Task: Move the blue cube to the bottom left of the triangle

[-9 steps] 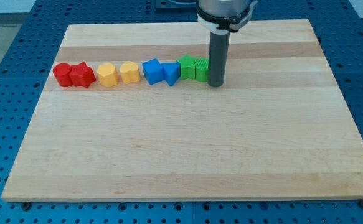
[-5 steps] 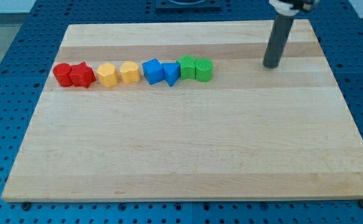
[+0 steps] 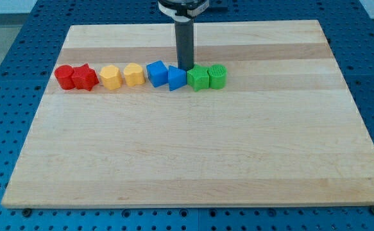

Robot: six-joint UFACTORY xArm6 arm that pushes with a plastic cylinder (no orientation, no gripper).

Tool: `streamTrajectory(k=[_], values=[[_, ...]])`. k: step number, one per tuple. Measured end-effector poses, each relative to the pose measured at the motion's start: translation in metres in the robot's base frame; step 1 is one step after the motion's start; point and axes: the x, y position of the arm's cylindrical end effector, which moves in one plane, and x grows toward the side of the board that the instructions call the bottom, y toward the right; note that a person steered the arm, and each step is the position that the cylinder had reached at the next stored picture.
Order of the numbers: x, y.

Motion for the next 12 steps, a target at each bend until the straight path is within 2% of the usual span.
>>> streamTrajectory(k=[1,2,3,5,8,9,10,11,12], values=[[-0.033,-0.004],[-0.055,-0.038],[-0.025,-0.046],[0.066,-0.014],[-0.009,-0.035],[0.004,-0.068],[0.054,-0.073],[0.078,-0.073],[0.028,-0.078]])
